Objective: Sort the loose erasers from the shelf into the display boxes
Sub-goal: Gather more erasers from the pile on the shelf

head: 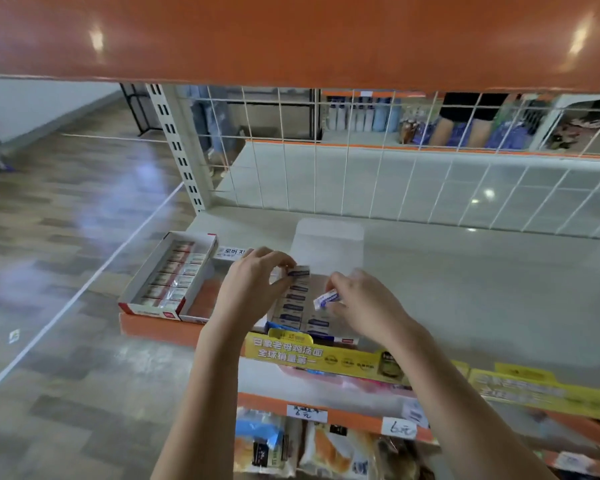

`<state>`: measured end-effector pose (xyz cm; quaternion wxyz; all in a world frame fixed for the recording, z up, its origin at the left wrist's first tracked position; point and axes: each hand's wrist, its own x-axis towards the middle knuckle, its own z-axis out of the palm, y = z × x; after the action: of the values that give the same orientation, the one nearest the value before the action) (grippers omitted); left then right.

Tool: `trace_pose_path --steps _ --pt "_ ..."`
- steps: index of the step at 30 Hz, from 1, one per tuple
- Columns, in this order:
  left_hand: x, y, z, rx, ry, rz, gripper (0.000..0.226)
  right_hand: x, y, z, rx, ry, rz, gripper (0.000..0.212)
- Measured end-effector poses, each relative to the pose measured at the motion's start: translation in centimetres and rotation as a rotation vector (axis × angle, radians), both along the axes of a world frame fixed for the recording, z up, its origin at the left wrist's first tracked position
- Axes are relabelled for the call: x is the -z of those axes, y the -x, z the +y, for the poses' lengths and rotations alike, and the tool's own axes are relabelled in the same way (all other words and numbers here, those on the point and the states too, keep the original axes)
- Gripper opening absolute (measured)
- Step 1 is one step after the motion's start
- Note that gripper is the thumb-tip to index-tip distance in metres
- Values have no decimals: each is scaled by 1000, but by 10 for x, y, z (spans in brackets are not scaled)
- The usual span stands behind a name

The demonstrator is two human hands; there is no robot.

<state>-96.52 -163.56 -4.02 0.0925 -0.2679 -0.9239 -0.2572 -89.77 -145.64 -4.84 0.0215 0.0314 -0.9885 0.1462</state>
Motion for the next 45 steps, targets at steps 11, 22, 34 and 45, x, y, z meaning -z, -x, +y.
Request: trace_pose_path --steps 11,22,34,45 --pt "-1 23 5 81 17 -31 20 6 18 -10 -14 -52 -48 27" --pt "-7 28 11 223 158 -88 24 5 13 -14 73 30 -160 22" --pt "-10 21 25 347 252 -93 22 -12 -2 11 196 -5 -39 27" --pt "6 12 42 343 382 -110 21 -3 -14 14 321 104 24 32"
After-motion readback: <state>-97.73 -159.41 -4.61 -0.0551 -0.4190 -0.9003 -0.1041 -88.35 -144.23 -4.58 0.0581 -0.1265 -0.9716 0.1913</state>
